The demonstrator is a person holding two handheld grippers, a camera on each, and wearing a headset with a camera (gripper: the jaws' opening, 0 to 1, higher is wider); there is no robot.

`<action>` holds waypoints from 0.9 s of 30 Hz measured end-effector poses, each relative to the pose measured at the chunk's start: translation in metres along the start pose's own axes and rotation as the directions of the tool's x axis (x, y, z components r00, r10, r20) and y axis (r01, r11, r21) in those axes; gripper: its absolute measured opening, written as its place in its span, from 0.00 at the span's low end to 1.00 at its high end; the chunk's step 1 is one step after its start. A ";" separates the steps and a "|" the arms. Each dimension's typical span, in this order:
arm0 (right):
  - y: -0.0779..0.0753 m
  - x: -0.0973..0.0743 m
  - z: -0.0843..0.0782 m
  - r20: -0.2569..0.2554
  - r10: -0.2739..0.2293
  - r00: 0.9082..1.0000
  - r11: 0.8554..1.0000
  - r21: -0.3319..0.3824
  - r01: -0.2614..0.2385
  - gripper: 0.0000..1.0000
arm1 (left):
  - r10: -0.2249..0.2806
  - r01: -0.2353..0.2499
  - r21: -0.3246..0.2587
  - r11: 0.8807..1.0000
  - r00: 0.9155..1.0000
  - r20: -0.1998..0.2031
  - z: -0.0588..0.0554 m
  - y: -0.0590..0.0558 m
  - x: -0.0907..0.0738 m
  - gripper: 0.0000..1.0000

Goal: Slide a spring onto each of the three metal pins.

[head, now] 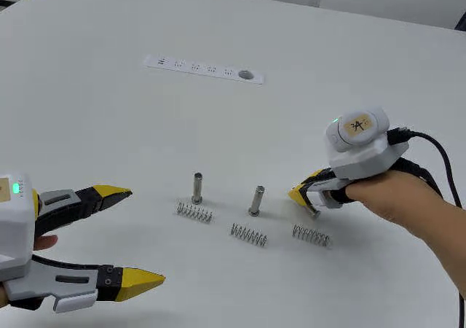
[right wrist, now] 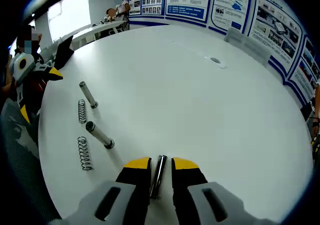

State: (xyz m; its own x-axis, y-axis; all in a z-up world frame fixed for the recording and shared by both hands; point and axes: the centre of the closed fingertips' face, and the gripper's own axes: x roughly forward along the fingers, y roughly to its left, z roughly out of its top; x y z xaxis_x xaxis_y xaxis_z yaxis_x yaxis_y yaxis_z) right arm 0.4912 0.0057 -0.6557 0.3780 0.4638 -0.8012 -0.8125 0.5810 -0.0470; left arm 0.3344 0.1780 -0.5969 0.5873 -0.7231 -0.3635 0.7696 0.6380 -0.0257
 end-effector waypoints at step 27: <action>0.001 0.007 -0.005 -0.065 0.033 0.997 0.997 0.069 -0.028 0.09 | 0.000 0.000 -0.014 1.000 1.000 -0.001 -0.003 0.001 0.001 0.77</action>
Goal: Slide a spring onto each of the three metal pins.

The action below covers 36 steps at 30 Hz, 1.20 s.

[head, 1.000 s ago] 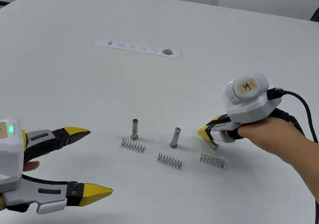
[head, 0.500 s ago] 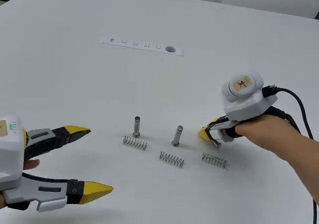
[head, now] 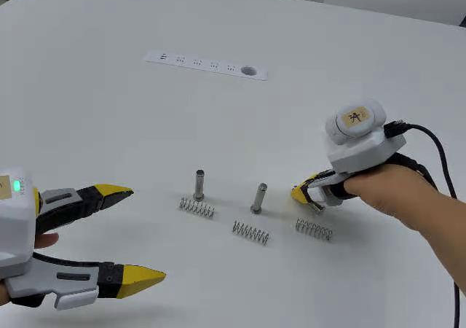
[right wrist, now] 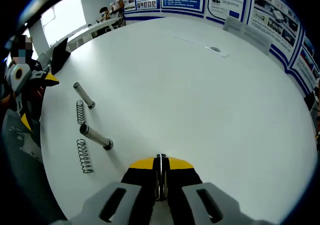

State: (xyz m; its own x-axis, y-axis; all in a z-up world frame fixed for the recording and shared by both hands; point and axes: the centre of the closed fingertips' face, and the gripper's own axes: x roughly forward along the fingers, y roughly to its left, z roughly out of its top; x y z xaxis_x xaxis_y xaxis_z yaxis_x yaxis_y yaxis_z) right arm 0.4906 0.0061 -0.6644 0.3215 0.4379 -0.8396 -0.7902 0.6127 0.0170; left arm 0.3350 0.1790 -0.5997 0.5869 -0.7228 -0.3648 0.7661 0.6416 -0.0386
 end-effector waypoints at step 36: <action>0.014 -0.057 -0.010 0.131 -0.071 0.989 0.994 0.096 0.059 0.08 | 0.000 0.000 0.035 0.999 1.000 0.016 0.013 -0.002 -0.003 0.75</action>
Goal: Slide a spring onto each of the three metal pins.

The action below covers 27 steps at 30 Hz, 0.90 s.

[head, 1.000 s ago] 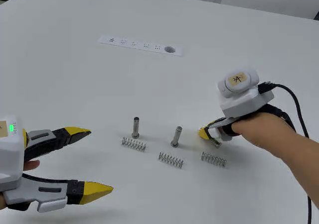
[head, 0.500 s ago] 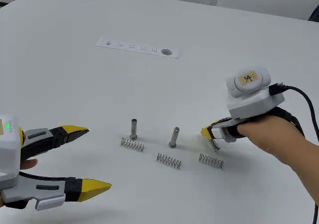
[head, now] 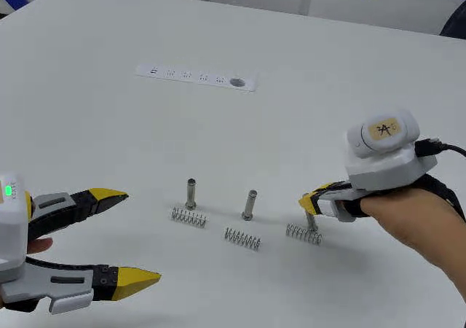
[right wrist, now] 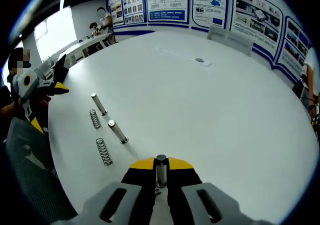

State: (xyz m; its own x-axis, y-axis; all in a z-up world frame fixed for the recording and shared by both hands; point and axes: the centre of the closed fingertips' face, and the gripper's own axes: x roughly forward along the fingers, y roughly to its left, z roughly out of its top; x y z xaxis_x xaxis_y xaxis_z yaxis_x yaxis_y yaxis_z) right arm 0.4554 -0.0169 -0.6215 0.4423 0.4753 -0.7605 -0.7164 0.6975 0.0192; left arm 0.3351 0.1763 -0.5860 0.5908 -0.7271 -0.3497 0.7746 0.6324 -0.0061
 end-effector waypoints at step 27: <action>0.008 -0.011 -0.004 0.163 0.047 0.986 0.988 -0.151 -0.023 0.09 | 0.005 -0.005 0.013 1.000 1.000 0.004 0.006 -0.002 -0.001 0.74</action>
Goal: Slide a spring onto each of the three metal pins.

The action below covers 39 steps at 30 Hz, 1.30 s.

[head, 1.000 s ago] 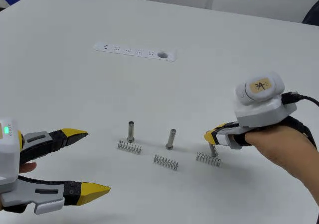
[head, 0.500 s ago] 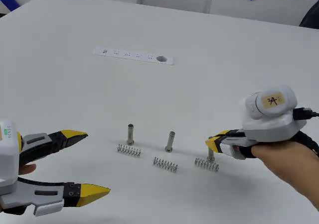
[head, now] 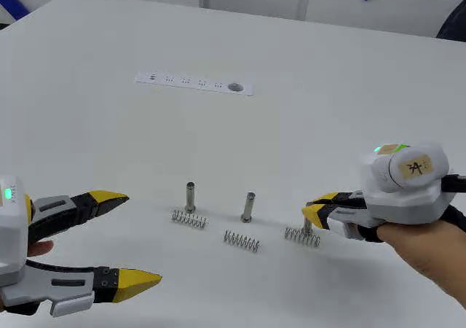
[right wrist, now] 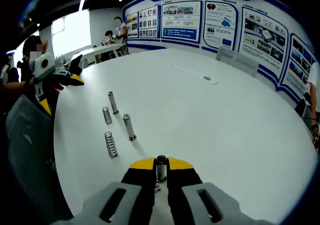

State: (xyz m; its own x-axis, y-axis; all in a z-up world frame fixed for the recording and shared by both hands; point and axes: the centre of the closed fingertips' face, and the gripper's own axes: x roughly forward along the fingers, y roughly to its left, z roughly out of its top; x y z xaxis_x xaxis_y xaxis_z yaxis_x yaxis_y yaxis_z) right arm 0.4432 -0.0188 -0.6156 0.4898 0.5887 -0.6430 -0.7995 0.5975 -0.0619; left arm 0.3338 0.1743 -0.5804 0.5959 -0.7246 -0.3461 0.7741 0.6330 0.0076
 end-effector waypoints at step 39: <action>-0.001 -0.010 -0.030 -0.050 0.010 0.999 1.000 0.013 -0.010 0.16 | -0.011 0.011 -0.004 1.000 1.000 -0.002 0.000 -0.003 0.003 0.73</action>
State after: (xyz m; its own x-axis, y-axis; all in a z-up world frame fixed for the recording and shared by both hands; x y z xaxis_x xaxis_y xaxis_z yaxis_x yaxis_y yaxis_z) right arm 0.4292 -0.0414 -0.6318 0.4635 0.5667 -0.6812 -0.7995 0.5989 -0.0458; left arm 0.3331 0.1702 -0.5818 0.5870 -0.7311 -0.3477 0.7798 0.6260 0.0000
